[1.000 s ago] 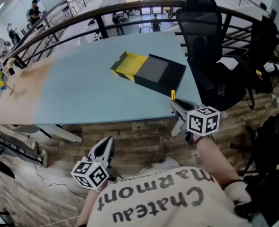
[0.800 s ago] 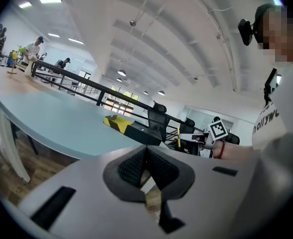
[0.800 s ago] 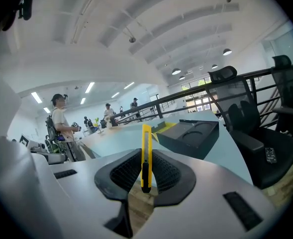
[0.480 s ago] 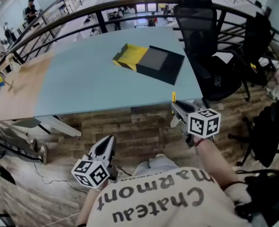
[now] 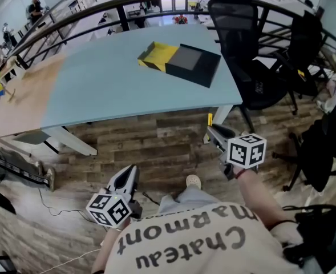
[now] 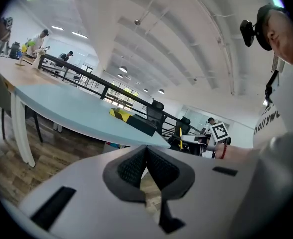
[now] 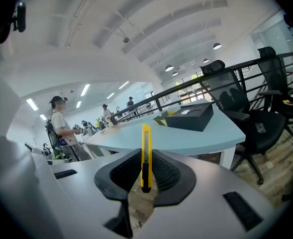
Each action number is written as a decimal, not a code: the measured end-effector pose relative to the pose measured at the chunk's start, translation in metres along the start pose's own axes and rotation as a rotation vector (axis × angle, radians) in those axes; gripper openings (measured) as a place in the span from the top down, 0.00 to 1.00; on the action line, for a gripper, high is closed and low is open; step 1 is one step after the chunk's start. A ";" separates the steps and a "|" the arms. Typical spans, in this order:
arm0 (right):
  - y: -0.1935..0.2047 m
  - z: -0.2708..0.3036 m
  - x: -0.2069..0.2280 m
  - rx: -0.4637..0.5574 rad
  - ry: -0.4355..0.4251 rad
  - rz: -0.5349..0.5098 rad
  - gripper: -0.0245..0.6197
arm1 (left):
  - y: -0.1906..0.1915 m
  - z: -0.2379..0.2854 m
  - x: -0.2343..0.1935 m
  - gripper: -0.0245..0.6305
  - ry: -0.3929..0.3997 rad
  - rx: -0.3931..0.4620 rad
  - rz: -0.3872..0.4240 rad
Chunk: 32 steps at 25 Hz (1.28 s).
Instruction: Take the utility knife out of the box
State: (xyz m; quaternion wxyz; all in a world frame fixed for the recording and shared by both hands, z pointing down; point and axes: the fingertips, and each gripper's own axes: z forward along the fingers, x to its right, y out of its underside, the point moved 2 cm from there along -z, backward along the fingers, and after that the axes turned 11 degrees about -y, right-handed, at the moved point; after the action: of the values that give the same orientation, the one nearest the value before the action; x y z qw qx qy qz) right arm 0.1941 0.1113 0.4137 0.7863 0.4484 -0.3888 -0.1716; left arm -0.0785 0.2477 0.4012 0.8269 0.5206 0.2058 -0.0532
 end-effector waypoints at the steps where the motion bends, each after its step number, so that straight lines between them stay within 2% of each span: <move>1: 0.002 -0.003 -0.004 -0.001 0.006 -0.010 0.83 | 0.001 -0.005 0.000 0.96 -0.007 0.004 -0.003; 7: 0.008 -0.017 -0.016 -0.013 0.005 -0.070 0.83 | 0.006 -0.023 -0.004 0.96 -0.048 0.032 -0.033; 14: 0.025 -0.031 -0.026 -0.041 0.014 -0.099 0.83 | 0.029 -0.035 -0.007 0.96 -0.057 0.010 -0.083; 21: 0.029 -0.048 -0.025 -0.044 0.049 -0.106 0.83 | 0.025 -0.040 0.002 0.96 -0.032 0.025 -0.062; 27: 0.026 -0.049 -0.026 -0.047 0.042 -0.118 0.83 | 0.024 -0.043 0.000 0.96 -0.062 0.063 -0.063; 32: 0.024 -0.053 -0.024 -0.051 0.052 -0.127 0.83 | 0.030 -0.041 -0.004 0.96 -0.051 0.077 -0.083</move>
State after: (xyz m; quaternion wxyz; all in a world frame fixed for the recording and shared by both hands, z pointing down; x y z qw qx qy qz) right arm 0.2175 0.1695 0.4073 0.7948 0.4565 -0.3343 -0.2193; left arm -0.0846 0.2967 0.4126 0.8083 0.5416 0.2037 -0.1087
